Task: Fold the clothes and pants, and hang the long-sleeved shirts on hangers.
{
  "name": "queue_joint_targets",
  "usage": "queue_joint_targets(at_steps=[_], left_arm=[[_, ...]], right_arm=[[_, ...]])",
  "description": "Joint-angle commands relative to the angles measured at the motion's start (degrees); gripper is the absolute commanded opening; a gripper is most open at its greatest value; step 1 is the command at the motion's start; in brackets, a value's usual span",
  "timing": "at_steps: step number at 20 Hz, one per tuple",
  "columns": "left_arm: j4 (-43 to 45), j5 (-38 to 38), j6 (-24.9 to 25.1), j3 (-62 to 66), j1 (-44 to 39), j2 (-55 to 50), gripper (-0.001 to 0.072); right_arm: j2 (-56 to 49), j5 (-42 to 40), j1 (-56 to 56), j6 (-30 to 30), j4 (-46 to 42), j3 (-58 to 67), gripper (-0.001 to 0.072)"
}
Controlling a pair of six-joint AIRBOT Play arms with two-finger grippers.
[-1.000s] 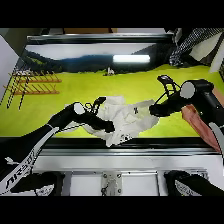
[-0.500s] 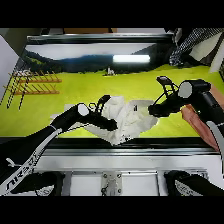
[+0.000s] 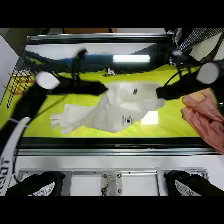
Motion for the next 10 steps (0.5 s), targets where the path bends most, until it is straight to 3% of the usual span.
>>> queue_joint_targets(at_steps=[1, 4, 7, 10], left_arm=[[0.0, -2.0, -0.1, 15.4, 2.4, 8.2, 0.0015], [0.1, 1.3, -0.1, 22.4, 0.8, 14.2, 0.0015], [0.2, 4.5, 0.0, 26.4, -1.6, 17.9, 0.0015], [2.1, 5.0, -0.1, 29.9, -3.2, 18.9, 0.0015]], right_arm=[[1.2, 1.1, 0.0, -0.6, 1.6, 18.9, 0.0013], [3.4, -2.8, 0.0, -0.6, 5.6, 30.9, 0.0013], [8.6, -13.0, 0.0, -0.6, 9.1, 31.4, 0.0013], [12.0, -17.9, 0.0, -0.6, 9.3, 31.4, 0.0013]])
